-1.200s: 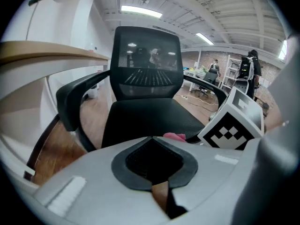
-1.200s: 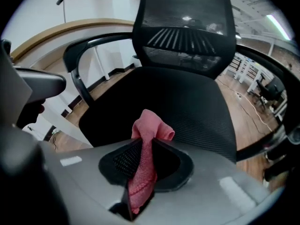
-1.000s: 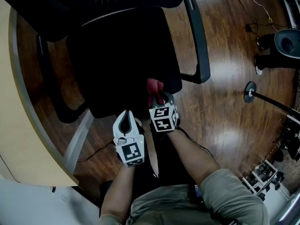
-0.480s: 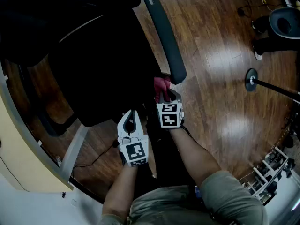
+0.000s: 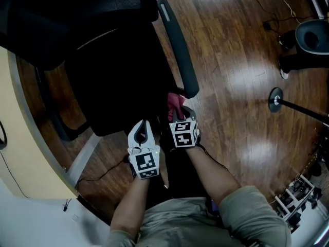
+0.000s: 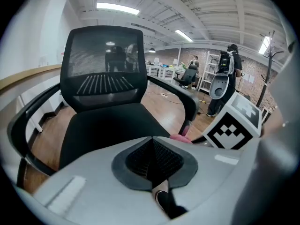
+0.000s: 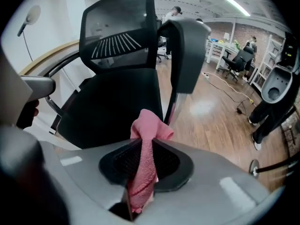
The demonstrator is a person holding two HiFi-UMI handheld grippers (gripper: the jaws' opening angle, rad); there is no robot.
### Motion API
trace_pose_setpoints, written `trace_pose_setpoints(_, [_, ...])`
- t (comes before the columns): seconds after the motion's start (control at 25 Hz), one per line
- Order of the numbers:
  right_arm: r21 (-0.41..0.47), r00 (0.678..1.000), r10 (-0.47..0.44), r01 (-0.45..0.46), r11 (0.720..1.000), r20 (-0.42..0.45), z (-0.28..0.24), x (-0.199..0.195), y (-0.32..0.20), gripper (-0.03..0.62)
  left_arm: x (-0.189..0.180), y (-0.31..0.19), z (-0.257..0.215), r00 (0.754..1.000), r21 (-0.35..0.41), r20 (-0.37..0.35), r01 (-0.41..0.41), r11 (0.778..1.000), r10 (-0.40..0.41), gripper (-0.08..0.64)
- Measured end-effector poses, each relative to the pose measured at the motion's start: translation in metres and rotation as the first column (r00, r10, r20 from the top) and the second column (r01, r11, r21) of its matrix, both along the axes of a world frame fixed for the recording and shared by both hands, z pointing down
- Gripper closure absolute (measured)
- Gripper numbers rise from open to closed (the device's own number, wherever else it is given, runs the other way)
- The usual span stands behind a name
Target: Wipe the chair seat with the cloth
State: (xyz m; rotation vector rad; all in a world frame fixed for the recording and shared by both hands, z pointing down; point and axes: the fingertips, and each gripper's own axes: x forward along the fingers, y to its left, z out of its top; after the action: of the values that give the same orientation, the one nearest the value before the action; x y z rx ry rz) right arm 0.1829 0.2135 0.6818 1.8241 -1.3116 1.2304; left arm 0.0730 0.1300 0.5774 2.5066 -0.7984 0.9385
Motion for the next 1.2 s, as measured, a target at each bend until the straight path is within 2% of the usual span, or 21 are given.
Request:
trace_pose_setpoints(0.24, [0.091,0.990,-0.139,0.139,0.986,-0.007,-0.063,-0.023,-0.028,0.531,-0.021,-0.030,-0.051,0.996,0.037,-0.010,0.085,0.996,-0.085,0.555])
trace_pose_setpoints(0.44, [0.186,0.963,-0.268,0.270,0.945,-0.039,-0.124,-0.047,-0.061,0.531,-0.055,-0.047,-0.099,0.983,0.056,-0.023,0.182,0.982,-0.181,0.555])
trace_pose_setpoints(0.52, [0.226,0.947,-0.316,0.320,0.920,-0.056,-0.152,-0.061,-0.075,0.531,-0.075,-0.050,-0.122,0.975,0.065,-0.035,0.223,0.973,-0.221,0.555])
trace_pose_setpoints(0.68, [0.312,0.894,-0.429,0.448,0.838,-0.131,-0.207,-0.090,-0.118,0.531,-0.113,-0.062,-0.169,0.944,0.110,-0.088,0.325,0.939,-0.317,0.555])
trace_pose_setpoints(0.8, [0.356,0.862,-0.477,0.506,0.786,-0.171,-0.243,-0.117,-0.141,0.531,-0.141,-0.062,-0.195,0.922,0.127,-0.124,0.382,0.916,-0.367,0.555])
trace_pose_setpoints(1.0, [0.407,0.798,-0.562,0.597,0.691,-0.217,-0.299,-0.192,-0.161,0.531,-0.204,-0.065,-0.237,0.899,0.170,-0.152,0.434,0.885,-0.412,0.555])
trace_pose_setpoints(1.08, [0.428,0.768,-0.599,0.631,0.647,-0.227,-0.317,-0.232,-0.167,0.531,-0.240,-0.069,-0.250,0.880,0.188,-0.160,0.472,0.861,-0.447,0.555])
trace_pose_setpoints(1.2, [0.459,0.706,-0.663,0.689,0.561,-0.249,-0.342,-0.296,-0.179,0.531,-0.300,-0.075,-0.262,0.838,0.207,-0.171,0.544,0.813,-0.518,0.555])
